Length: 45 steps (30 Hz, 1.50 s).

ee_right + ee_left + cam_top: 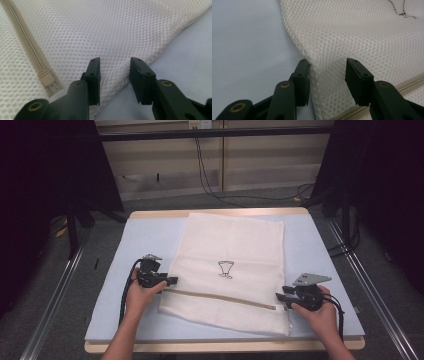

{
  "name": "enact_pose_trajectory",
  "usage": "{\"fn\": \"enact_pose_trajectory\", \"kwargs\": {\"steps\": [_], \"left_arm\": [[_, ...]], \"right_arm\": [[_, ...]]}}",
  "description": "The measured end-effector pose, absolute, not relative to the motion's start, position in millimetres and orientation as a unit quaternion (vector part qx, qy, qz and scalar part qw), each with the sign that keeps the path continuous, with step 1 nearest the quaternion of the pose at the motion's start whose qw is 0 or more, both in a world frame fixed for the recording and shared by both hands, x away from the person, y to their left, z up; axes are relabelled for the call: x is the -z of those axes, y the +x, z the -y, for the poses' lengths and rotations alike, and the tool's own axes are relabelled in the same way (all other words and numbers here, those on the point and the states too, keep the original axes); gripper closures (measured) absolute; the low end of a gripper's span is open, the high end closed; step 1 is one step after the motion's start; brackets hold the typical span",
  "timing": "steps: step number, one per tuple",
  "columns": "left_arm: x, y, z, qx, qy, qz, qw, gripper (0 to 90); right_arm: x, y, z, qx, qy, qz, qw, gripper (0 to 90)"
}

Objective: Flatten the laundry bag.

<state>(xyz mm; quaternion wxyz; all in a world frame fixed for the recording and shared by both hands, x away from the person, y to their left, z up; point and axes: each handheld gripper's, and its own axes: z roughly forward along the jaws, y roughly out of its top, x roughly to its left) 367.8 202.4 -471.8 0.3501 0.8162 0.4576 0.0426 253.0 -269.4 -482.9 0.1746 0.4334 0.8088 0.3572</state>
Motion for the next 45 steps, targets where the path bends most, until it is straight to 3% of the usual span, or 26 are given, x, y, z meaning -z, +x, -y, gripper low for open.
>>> {"fn": "enact_pose_trajectory", "kwargs": {"steps": [5, 11, 45], "left_arm": [[470, 365, -198, -0.052, 0.828, -0.447, 0.333, 73.0], [469, 364, -196, -0.038, 0.821, -0.463, 0.33, 84.4], [461, 328, -223, -0.012, 0.818, -0.475, 0.323, 84.3]], "right_arm": [[482, 256, 272, -0.356, 0.442, -0.806, 0.169, 78.1], [481, 259, 273, -0.356, 0.44, -0.807, 0.168, 84.5], [479, 280, 265, -0.369, 0.419, -0.814, 0.16, 86.2]]}}
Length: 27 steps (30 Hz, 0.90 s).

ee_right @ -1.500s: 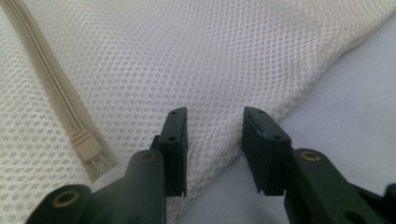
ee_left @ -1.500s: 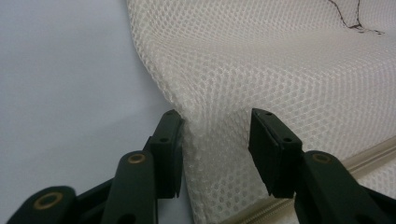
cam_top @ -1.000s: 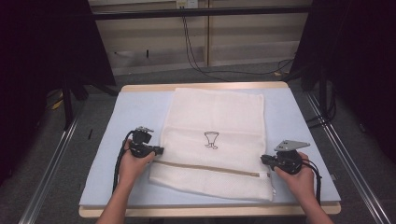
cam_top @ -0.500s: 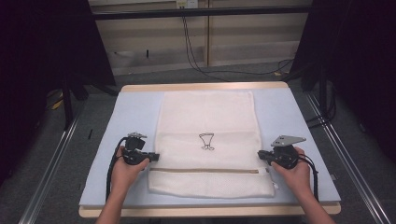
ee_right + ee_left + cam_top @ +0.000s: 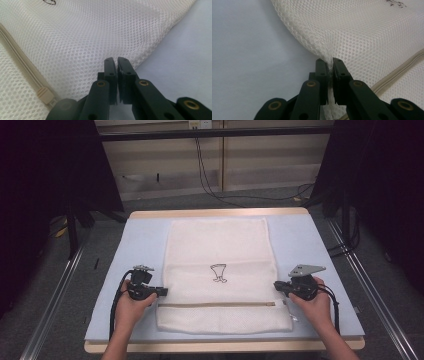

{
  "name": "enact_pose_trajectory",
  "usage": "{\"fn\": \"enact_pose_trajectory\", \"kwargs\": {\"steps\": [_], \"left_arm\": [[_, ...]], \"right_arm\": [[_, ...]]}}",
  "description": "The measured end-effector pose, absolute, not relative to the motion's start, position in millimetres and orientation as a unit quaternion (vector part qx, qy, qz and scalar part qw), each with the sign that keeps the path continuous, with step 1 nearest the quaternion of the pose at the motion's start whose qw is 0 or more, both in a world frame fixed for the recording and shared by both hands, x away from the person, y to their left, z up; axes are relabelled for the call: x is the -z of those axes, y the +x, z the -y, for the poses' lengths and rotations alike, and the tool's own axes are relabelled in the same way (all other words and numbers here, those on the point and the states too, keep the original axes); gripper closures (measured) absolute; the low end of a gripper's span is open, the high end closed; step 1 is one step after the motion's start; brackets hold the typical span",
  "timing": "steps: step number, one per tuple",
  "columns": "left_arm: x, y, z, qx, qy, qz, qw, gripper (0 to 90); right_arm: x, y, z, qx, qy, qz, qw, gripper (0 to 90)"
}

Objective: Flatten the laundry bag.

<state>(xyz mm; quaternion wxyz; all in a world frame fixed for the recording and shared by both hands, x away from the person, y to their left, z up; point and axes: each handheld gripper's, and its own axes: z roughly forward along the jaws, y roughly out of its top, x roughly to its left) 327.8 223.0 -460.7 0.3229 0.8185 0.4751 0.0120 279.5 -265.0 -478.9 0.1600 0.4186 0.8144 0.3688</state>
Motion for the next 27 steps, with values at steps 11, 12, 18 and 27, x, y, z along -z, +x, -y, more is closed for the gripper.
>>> {"fn": "enact_pose_trajectory", "kwargs": {"steps": [11, 12, 18, 27], "left_arm": [[460, 326, -232, -0.005, 0.814, -0.485, 0.321, 84.1], [460, 325, -231, -0.007, 0.812, -0.487, 0.323, 83.9], [446, 323, -233, -0.03, 0.802, -0.489, 0.341, 58.3], [431, 323, -204, -0.013, 0.821, -0.439, 0.365, 45.0]], "right_arm": [[477, 277, 260, -0.374, 0.404, -0.821, 0.152, 86.2], [476, 276, 260, -0.374, 0.405, -0.821, 0.151, 86.2], [472, 272, 262, -0.387, 0.408, -0.81, 0.163, 75.7], [466, 257, 270, -0.401, 0.405, -0.804, 0.169, 68.3]]}}
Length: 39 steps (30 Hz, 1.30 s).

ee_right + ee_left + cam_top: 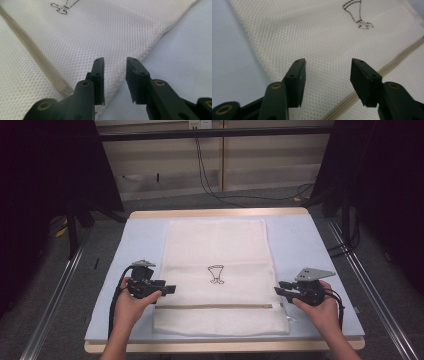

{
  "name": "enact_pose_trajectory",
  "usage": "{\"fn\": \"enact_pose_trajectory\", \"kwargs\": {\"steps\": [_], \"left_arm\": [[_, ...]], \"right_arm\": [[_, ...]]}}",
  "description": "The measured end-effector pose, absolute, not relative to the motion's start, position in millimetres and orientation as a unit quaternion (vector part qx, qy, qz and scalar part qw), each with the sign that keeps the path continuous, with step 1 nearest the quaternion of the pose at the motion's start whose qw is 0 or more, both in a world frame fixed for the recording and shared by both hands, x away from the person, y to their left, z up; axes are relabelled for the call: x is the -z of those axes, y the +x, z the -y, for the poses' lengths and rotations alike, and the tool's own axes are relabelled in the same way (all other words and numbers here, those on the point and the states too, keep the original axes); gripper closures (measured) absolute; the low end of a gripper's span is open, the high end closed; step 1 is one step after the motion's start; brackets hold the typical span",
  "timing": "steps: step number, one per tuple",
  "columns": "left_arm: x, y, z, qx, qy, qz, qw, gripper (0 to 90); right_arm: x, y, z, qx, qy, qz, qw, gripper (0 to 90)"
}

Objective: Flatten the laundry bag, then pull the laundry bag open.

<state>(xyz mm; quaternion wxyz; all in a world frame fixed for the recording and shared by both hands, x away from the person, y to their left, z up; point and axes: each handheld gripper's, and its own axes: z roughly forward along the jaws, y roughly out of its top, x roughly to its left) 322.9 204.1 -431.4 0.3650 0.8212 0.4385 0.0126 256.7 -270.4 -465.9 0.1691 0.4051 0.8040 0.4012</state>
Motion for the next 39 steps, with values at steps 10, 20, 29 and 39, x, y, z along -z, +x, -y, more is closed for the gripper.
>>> {"fn": "enact_pose_trajectory", "kwargs": {"steps": [10, 20, 29, 39], "left_arm": [[428, 320, -173, 0.001, 0.821, -0.408, 0.4, 39.9], [423, 317, -141, 0.02, 0.827, -0.37, 0.422, 39.3], [427, 312, -95, 0.067, 0.825, -0.354, 0.435, 44.0], [440, 311, -42, 0.136, 0.817, -0.37, 0.422, 56.9]], "right_arm": [[463, 250, 272, -0.415, 0.386, -0.808, 0.16, 75.7], [465, 239, 265, -0.415, 0.335, -0.831, 0.159, 90.0], [467, 229, 269, -0.428, 0.333, -0.824, 0.166, 90.0], [468, 229, 269, -0.434, 0.34, -0.82, 0.157, 90.0]]}}
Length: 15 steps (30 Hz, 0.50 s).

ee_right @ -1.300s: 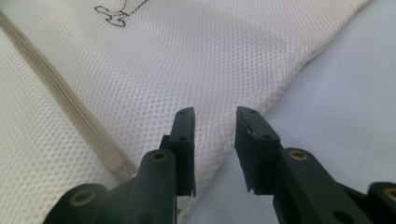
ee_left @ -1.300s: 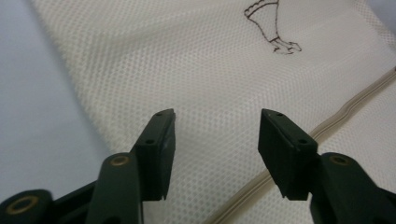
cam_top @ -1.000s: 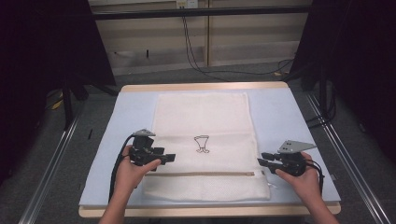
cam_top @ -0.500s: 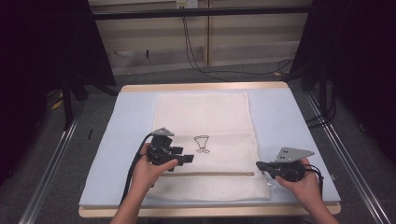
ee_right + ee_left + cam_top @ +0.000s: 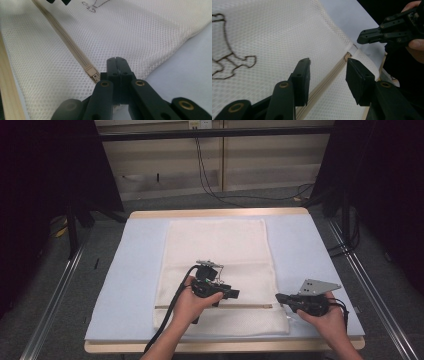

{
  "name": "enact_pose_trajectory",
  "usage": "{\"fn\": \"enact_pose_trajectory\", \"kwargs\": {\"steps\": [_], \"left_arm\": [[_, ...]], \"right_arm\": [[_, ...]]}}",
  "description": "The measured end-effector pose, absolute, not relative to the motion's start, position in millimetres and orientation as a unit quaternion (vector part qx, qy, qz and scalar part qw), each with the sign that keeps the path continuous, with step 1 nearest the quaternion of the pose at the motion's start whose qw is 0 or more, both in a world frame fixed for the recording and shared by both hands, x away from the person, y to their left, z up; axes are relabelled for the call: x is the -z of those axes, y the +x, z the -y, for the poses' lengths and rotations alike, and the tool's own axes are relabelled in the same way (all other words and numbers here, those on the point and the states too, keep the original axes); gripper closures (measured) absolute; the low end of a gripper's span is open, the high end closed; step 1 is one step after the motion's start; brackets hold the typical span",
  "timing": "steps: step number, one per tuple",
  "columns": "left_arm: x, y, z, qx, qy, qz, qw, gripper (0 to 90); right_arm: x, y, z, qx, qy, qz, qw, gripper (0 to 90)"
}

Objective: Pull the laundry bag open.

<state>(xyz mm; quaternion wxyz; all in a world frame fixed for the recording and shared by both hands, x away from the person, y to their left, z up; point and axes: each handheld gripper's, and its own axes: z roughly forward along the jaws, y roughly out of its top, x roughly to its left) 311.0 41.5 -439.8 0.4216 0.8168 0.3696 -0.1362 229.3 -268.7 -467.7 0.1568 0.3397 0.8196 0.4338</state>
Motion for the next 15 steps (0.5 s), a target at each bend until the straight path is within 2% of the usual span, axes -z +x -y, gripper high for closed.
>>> {"fn": "enact_pose_trajectory", "kwargs": {"steps": [9, 15], "left_arm": [[449, 308, -12, 0.168, 0.815, -0.37, 0.414, 64.7], [455, 304, 7, 0.176, 0.816, -0.372, 0.405, 64.6]], "right_arm": [[470, 226, 271, -0.427, 0.35, -0.821, 0.144, 90.0], [470, 225, 272, -0.422, 0.344, -0.825, 0.148, 90.0]]}}
